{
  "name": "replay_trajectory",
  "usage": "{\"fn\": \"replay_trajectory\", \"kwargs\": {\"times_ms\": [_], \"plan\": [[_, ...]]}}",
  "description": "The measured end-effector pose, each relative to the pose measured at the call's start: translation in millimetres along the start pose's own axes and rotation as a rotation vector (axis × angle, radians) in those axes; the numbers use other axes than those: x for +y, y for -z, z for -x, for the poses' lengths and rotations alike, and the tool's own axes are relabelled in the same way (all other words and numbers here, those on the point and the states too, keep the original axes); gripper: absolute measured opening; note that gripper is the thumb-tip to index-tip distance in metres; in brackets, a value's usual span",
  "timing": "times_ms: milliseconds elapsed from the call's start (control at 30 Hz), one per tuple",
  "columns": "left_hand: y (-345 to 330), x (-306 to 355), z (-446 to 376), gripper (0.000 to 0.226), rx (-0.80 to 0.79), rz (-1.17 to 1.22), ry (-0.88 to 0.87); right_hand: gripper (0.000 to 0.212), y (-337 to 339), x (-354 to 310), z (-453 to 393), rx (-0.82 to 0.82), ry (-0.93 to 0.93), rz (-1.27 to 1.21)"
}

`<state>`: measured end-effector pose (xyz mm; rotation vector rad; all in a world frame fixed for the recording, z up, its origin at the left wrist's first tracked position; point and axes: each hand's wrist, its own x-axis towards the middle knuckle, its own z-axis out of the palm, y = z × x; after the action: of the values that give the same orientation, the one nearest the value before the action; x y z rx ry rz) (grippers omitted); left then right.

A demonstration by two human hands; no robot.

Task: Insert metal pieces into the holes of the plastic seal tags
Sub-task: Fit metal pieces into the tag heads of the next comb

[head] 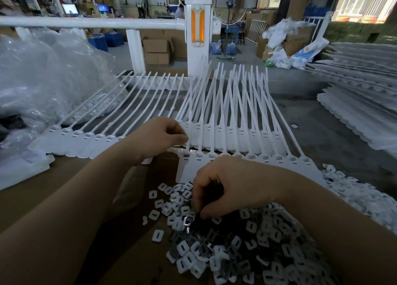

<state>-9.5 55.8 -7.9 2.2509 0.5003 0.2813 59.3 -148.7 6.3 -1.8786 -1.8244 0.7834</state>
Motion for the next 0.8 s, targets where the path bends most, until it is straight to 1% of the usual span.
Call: {"fn": "replay_trajectory", "kwargs": {"times_ms": [133, 200, 300, 367, 467, 567, 700, 800], "plan": [[0.2, 1.1, -0.2, 0.004, 0.033, 0.096, -0.028, 0.006, 4.2, 4.7, 1.5, 0.134, -0.03, -0.106], [0.8, 4.2, 2.3, 0.003, -0.023, 0.153, -0.026, 0.005, 7.2, 8.2, 3.3, 0.169, -0.068, -0.16], [1.0, 9.3, 6.4, 0.004, -0.146, 0.173, -0.044, 0.009, 10.2, 9.9, 6.1, 0.103, -0.091, -0.163], [0.9, 11.6, 7.9, 0.004, -0.195, 0.169, -0.061, 0.01, 11.0, 9.5, 7.0, 0.092, -0.087, -0.148], [0.9, 13.3, 9.7, 0.006, -0.263, 0.183, -0.06, 0.012, 11.8, 10.6, 7.6, 0.153, -0.075, -0.14], [1.2, 14.3, 11.3, 0.007, -0.335, 0.234, -0.041, 0.011, 11.9, 13.0, 6.6, 0.279, -0.074, -0.162], [3.0, 17.8, 13.3, 0.013, -0.479, 0.352, 0.003, 0.01, 12.5, 18.1, 4.8, 0.532, -0.044, -0.215], [4.2, 20.5, 15.0, 0.019, -0.555, 0.421, 0.01, 0.012, 12.8, 19.9, 3.9, 0.639, -0.016, -0.197]]}}
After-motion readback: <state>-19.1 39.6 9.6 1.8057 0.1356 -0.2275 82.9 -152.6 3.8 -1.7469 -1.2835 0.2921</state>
